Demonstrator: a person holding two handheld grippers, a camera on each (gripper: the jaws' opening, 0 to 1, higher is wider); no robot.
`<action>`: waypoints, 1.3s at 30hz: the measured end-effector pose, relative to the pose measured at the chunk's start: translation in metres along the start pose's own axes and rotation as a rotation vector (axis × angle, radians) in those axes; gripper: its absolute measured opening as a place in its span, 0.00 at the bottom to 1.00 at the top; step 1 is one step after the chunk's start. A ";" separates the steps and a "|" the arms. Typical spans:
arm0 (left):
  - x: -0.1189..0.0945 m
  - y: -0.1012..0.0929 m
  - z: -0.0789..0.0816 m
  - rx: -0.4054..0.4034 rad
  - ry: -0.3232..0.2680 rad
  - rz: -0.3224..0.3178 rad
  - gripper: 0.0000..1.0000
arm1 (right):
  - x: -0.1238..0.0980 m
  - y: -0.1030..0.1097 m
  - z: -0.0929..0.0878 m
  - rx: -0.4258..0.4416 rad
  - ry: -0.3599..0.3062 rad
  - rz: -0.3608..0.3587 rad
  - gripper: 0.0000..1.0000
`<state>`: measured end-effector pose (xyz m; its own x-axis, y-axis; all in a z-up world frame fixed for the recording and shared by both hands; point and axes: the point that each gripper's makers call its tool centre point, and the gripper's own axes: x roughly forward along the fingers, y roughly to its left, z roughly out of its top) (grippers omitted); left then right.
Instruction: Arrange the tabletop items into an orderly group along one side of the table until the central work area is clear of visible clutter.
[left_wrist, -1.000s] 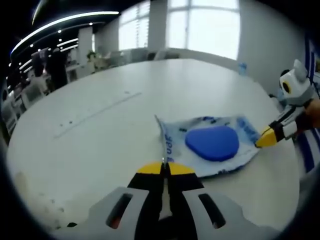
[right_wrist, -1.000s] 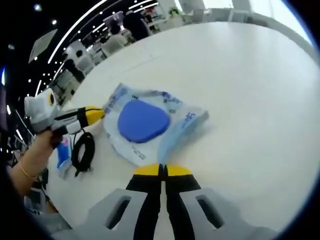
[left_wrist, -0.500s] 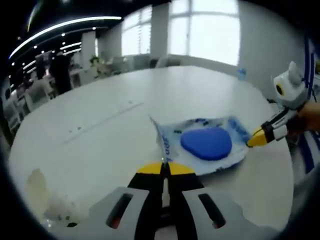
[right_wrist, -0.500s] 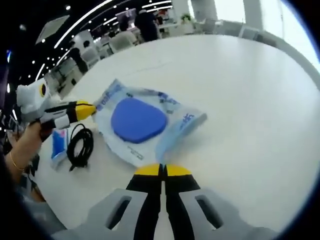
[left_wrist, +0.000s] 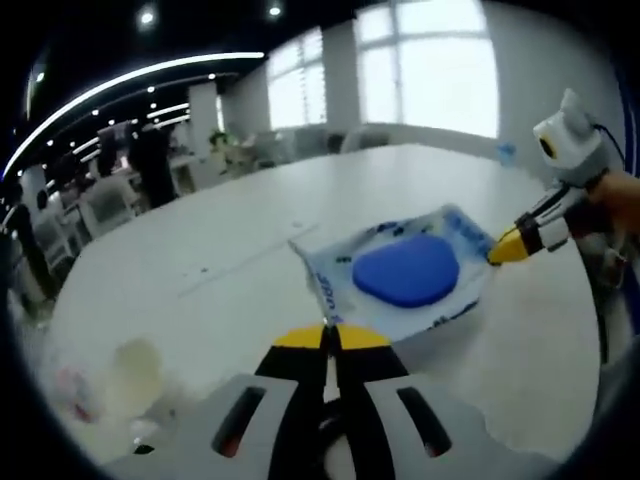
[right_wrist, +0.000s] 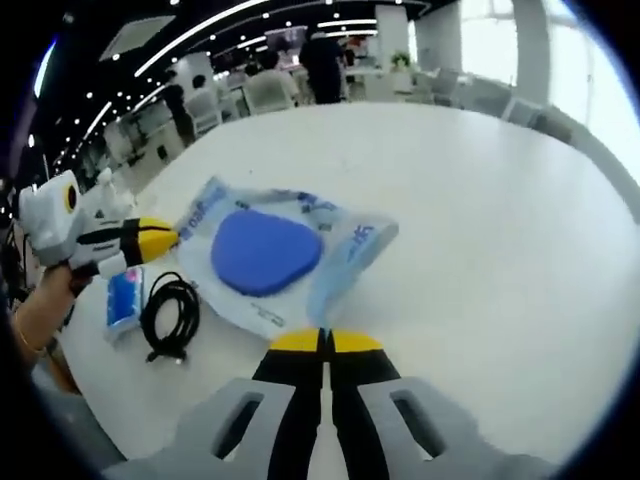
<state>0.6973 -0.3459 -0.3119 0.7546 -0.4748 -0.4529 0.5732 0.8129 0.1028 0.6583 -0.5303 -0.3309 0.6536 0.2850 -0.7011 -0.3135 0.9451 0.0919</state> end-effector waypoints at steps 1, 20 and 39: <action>-0.001 0.001 0.000 0.003 0.003 0.003 0.00 | 0.002 0.002 0.003 -0.001 -0.006 0.005 0.01; -0.012 0.028 -0.020 -0.191 -0.009 0.114 0.00 | 0.036 0.015 0.030 -0.004 -0.066 -0.027 0.01; -0.013 0.054 -0.059 -0.296 0.037 0.222 0.00 | 0.080 0.037 0.028 -0.011 -0.089 -0.002 0.01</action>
<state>0.6996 -0.2760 -0.3528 0.8350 -0.2674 -0.4809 0.2751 0.9598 -0.0559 0.7187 -0.4679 -0.3640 0.7125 0.2970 -0.6357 -0.3194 0.9440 0.0831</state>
